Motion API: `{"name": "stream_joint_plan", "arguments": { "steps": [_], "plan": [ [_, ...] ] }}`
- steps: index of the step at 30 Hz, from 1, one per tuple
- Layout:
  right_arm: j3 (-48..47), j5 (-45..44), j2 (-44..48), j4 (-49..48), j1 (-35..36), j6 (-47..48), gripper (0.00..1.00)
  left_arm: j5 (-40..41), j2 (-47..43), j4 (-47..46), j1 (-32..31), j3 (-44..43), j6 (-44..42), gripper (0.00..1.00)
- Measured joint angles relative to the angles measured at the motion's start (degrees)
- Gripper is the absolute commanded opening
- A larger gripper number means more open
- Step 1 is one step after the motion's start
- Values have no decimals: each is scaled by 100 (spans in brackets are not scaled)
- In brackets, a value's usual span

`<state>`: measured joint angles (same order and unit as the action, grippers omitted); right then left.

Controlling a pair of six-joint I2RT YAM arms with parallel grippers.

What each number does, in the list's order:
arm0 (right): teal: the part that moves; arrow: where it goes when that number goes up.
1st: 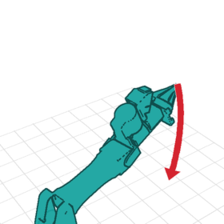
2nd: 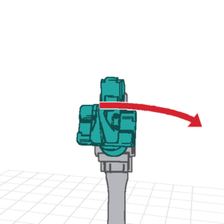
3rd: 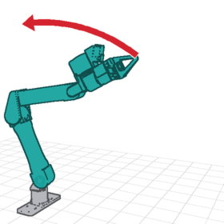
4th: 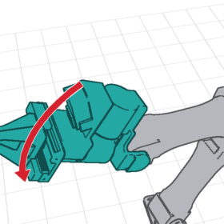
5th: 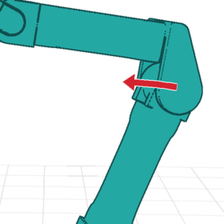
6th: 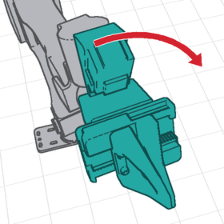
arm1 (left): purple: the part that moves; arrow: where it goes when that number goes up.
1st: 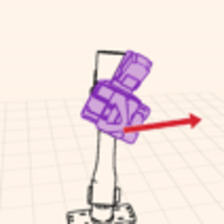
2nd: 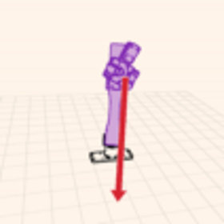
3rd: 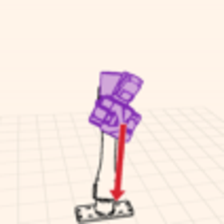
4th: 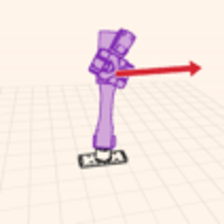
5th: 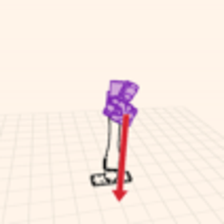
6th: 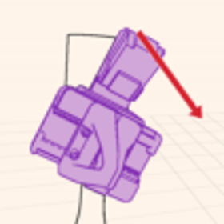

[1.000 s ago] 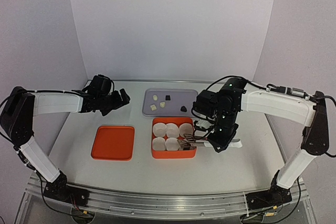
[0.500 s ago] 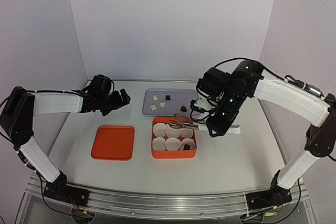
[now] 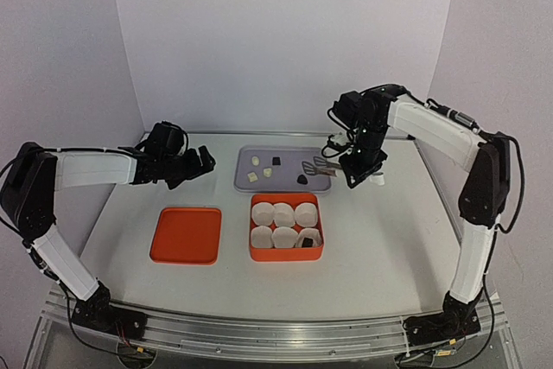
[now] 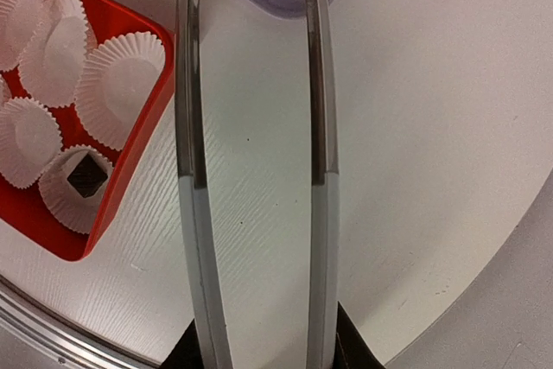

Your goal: Pack the chocolate

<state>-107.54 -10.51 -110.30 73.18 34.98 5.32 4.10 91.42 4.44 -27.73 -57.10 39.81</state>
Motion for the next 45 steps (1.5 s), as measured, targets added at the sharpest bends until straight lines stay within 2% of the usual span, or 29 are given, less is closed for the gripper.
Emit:
{"name": "stream_joint_plan", "arguments": {
  "steps": [5,11,19,35,45],
  "plan": [
    [-438,169,-714,-18,-211,230,32,9,91,16,0,-174,-91,100],
    [-988,326,-1137,-52,-290,302,32,13,253,113,0,-408,-144,100],
    [-1117,349,-1526,-72,-292,351,32,66,437,217,0,-600,-244,100],
    [-1117,314,-1637,-72,-292,392,26,81,472,305,0,-623,-230,100],
    [-1117,232,-1657,-74,-292,390,14,165,472,306,0,-623,-202,100]
  ]
}}
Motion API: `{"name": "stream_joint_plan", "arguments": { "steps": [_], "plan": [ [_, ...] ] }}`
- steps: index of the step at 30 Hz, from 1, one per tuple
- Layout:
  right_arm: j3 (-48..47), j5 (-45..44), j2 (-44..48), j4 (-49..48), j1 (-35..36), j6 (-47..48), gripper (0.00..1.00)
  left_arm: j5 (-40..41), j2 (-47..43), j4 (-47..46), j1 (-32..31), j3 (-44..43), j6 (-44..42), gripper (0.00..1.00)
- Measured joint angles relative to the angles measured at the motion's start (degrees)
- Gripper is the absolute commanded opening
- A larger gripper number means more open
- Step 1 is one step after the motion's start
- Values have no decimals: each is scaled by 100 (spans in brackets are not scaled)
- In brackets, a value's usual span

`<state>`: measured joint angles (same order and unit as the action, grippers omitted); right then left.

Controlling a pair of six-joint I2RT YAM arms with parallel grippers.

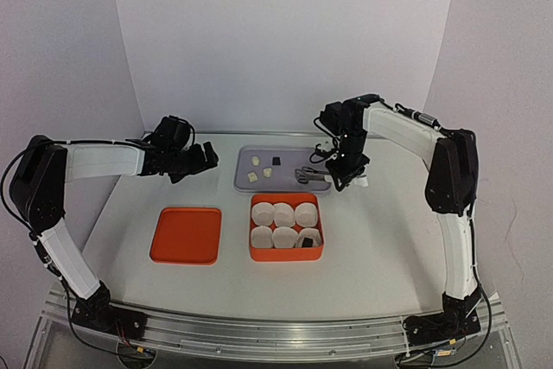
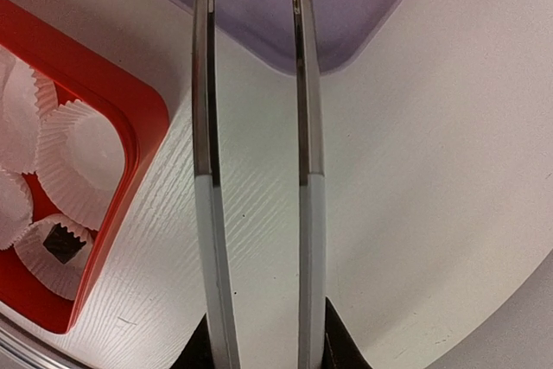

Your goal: Pack the chocolate

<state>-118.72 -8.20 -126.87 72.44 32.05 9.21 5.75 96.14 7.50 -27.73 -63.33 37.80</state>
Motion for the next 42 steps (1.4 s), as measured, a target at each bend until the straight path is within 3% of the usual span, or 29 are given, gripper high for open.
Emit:
{"name": "stream_joint_plan", "arguments": {
  "steps": [11,20,32,42],
  "plan": [
    [20,9,129,-7,0,-2,6,36,-5,-6,0,3,73,100],
    [743,209,1448,-129,30,-116,6,-30,-24,-63,0,64,123,100],
    [2558,832,3085,-43,1566,-133,6,-172,-178,-204,0,240,123,100],
    [2965,1024,3145,114,1640,-94,6,-194,-390,-207,0,551,154,100]
  ]
}}
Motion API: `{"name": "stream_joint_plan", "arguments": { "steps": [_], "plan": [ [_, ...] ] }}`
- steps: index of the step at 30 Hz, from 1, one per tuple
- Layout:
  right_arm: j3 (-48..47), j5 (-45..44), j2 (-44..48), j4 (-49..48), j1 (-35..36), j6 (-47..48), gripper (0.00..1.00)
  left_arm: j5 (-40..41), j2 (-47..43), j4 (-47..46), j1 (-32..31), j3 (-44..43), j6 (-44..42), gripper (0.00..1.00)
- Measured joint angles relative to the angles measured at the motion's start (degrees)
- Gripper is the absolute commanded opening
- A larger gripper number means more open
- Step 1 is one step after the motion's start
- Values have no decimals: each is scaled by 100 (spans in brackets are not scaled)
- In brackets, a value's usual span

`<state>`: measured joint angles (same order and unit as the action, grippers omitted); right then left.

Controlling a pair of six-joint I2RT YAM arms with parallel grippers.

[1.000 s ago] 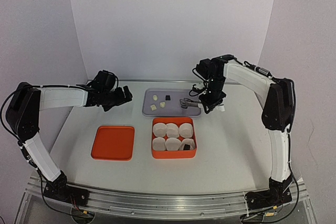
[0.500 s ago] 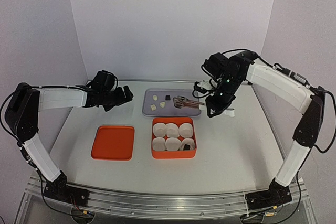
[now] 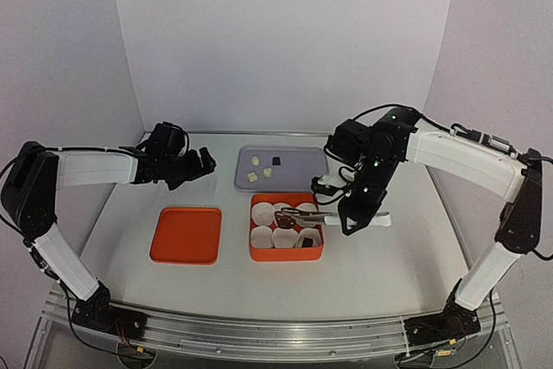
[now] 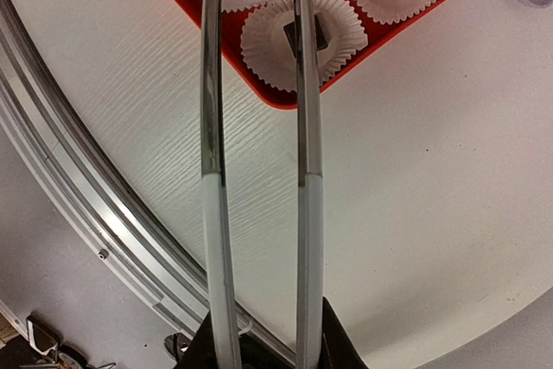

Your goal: Pack the chocolate

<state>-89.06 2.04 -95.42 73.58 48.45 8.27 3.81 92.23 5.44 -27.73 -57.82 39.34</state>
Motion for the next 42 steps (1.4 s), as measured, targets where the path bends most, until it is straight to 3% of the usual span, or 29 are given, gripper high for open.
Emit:
{"name": "stream_joint_plan", "arguments": {
  "steps": [16,35,42],
  "plan": [
    [-4,33,-570,-31,12,199,8,-21,-195,-16,0,142,102,100],
    [-4,-151,-682,-245,12,210,29,-21,-209,-57,0,252,118,100],
    [2,-188,-682,-264,12,197,32,-19,-276,-60,0,321,120,100]
  ]
}}
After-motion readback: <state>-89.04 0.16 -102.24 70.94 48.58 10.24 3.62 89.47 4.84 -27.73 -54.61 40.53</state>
